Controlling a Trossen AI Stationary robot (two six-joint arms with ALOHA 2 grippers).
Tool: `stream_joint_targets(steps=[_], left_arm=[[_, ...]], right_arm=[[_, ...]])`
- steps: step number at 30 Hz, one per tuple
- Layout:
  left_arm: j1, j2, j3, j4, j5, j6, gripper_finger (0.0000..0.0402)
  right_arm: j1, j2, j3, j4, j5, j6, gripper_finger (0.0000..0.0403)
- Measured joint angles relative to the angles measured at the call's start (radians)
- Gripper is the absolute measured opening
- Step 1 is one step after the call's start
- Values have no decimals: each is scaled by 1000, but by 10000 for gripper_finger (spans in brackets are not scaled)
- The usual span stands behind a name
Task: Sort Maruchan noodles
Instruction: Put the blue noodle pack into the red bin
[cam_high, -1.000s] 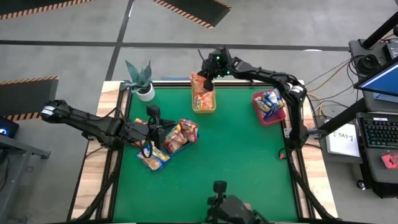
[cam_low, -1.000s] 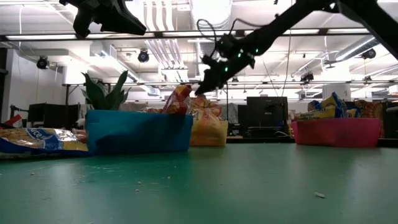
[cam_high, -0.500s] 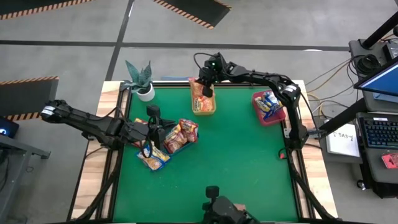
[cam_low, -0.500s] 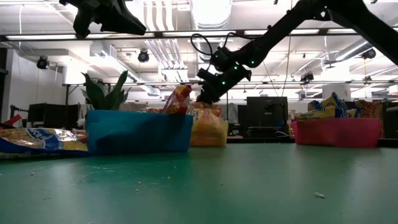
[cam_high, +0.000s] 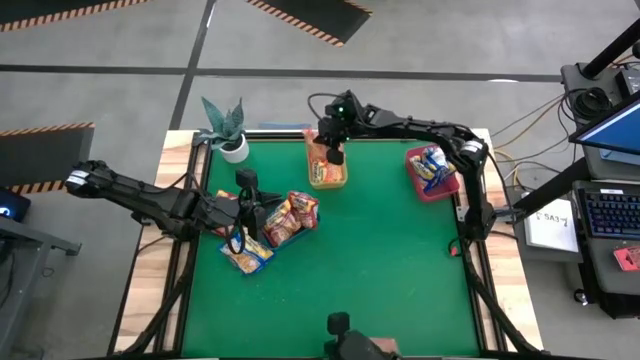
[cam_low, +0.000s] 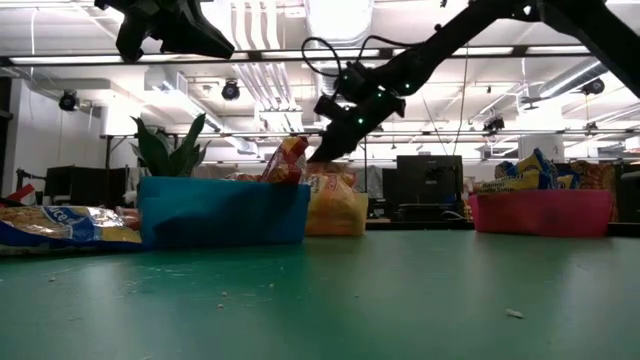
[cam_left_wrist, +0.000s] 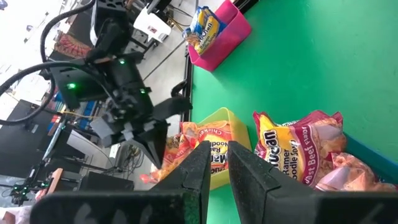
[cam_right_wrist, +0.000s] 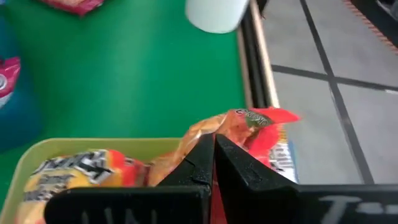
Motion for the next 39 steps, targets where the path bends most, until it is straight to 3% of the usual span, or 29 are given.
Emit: stream_joint_targets(steps=[12,26,32,36,39], left_arm=[[0,0,0,2,0,0,39],[0,0,0,-2,0,-49,39],[-2,0,0,-108,0,-232,39],[-2,0,0,-234,0,-439,39],[-2,0,1,-304,3,-560,39]], right_arm=[[11,59,-26,46,-9,35,8],[58,-186,-58,-128,33,129,8],[165,-344,-240,-132,30,193,8],[261,-448,-442,11,40,249,9],[330,-520,-565,134,112,273,9]])
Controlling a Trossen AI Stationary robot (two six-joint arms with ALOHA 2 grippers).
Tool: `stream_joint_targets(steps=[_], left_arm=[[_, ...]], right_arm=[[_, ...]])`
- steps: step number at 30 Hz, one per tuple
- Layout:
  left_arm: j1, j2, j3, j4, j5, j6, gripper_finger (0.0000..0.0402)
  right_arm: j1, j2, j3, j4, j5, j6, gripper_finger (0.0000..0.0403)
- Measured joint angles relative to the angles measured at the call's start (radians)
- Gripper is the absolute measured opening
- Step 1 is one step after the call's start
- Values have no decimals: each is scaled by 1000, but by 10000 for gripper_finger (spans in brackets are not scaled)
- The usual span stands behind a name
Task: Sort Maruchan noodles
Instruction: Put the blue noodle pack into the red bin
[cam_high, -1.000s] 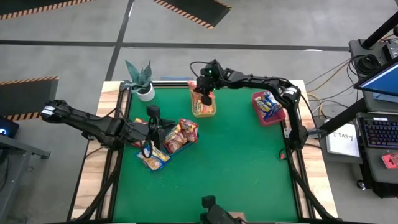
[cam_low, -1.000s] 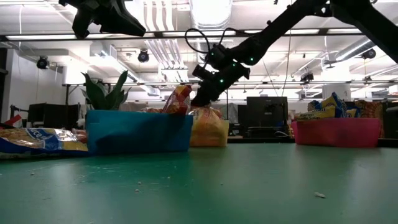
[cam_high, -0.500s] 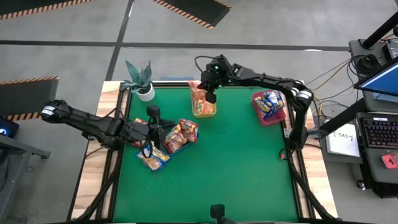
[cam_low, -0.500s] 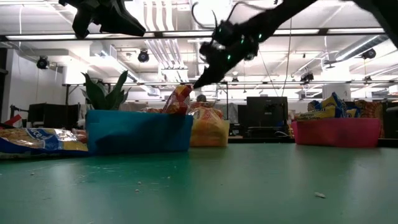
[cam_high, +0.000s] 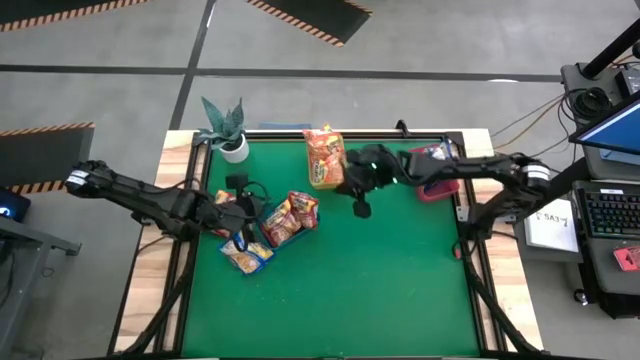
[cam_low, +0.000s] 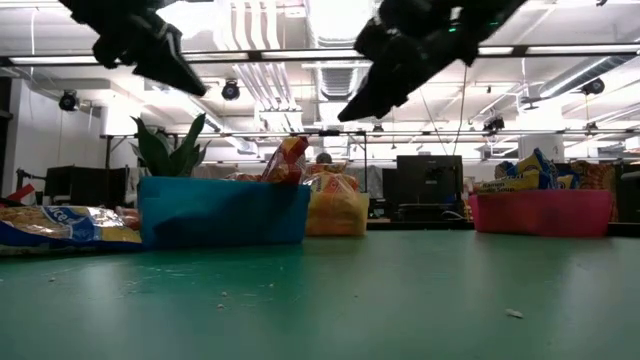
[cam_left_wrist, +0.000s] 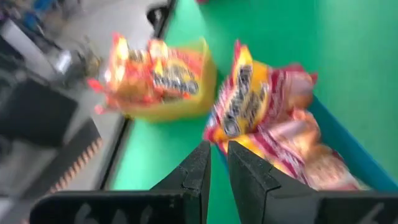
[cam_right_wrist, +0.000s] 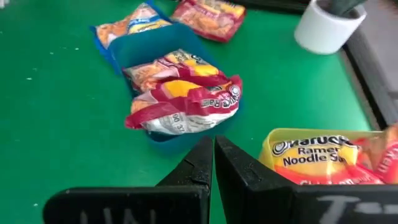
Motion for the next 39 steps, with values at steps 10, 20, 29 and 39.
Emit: stream_joint_targets(steps=[10,20,29,39], left_arm=[[0,63,151,-239,409,-345,39],[-140,213,124,-446,895,-761,39],[-290,305,122,-436,852,-800,79],[-441,428,154,-398,572,-887,190]], right_arm=[[132,-119,-224,235,204,120,9],[175,-154,-237,225,203,152,9],[224,-155,-237,157,200,178,9],[258,-130,-237,160,204,204,9]])
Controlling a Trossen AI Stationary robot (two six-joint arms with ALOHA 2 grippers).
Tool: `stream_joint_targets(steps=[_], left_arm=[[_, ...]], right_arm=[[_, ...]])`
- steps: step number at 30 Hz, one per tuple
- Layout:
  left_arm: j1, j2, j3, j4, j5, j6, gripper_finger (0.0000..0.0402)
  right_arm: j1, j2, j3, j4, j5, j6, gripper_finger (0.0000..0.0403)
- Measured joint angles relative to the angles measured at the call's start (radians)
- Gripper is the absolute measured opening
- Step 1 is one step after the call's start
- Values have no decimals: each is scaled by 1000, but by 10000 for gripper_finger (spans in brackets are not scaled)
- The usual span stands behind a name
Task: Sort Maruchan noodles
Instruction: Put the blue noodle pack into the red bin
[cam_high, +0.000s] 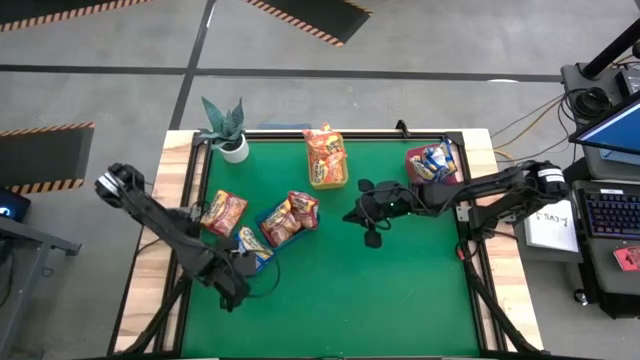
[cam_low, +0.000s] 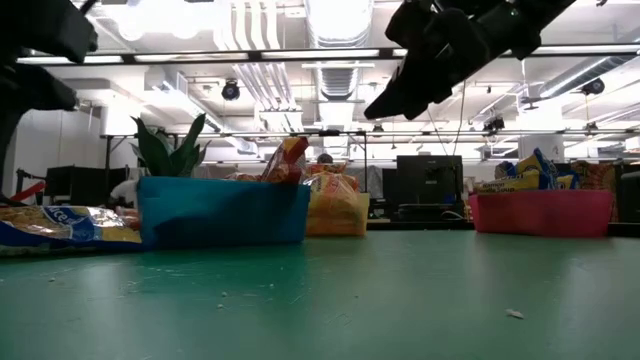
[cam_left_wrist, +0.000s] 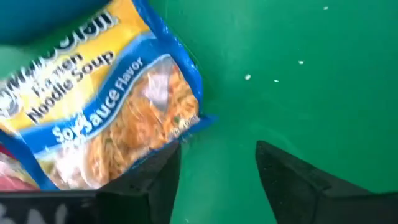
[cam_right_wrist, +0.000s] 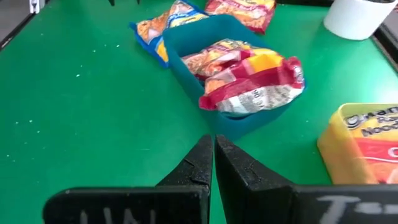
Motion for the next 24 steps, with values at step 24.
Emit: stream_joint_targets(steps=[24], left_arm=[[-71,262,53,-23,-182,15,124]], right_arm=[[6,44,0,31,1,24,9]])
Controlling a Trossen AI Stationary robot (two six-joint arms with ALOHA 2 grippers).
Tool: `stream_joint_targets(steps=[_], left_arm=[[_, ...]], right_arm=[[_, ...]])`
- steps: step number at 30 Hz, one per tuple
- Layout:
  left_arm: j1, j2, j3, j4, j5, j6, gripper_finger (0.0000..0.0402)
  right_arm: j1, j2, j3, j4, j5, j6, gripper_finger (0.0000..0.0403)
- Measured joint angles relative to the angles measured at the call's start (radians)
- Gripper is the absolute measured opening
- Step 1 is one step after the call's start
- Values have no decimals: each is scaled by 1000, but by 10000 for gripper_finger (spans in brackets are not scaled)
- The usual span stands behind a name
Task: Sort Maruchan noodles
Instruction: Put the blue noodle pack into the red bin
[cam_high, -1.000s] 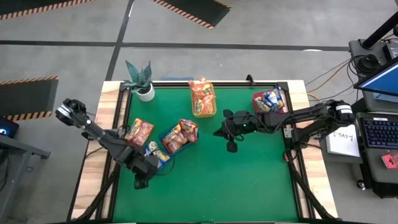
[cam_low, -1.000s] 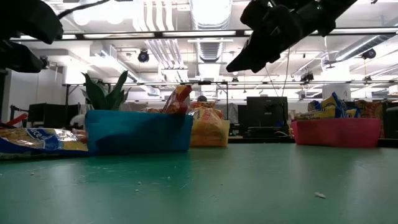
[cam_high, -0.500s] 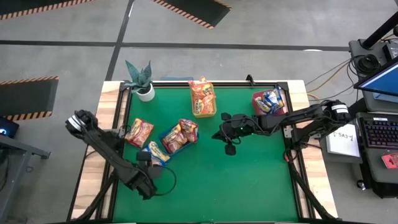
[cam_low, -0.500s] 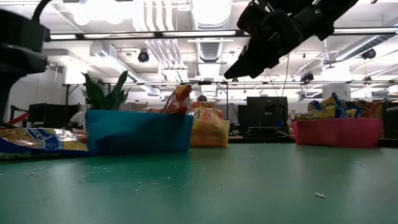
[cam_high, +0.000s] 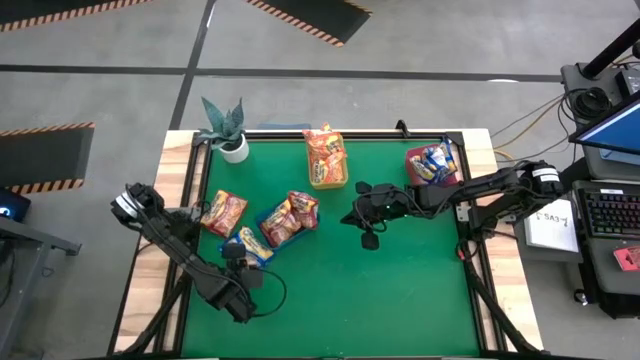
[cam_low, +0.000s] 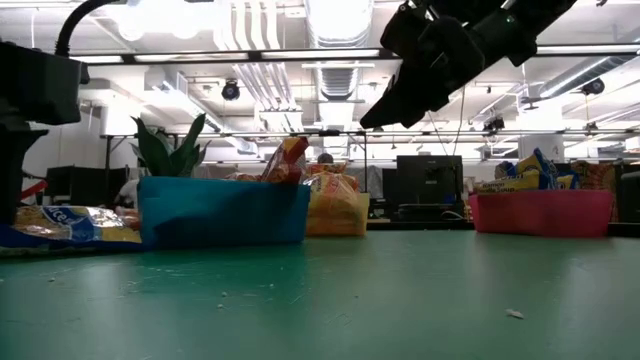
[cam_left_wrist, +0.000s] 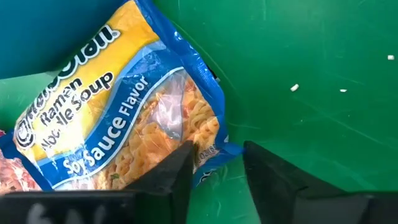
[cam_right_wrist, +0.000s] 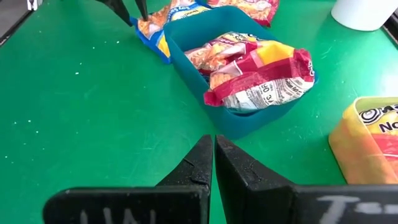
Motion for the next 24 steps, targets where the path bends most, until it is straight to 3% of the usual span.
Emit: stream_joint_targets(steps=[8,15,18,24], left_arm=[[1,0,0,35,14,8,10],[3,-38,0,251,12,122,1],[17,-65,0,417,-62,254,1],[87,-69,0,481,-222,516,0]], right_arm=[[4,0,0,0,0,0,9],[12,0,0,-10,0,0,9],[20,0,0,-12,-1,0,9],[55,0,-1,-16,-30,1,9]])
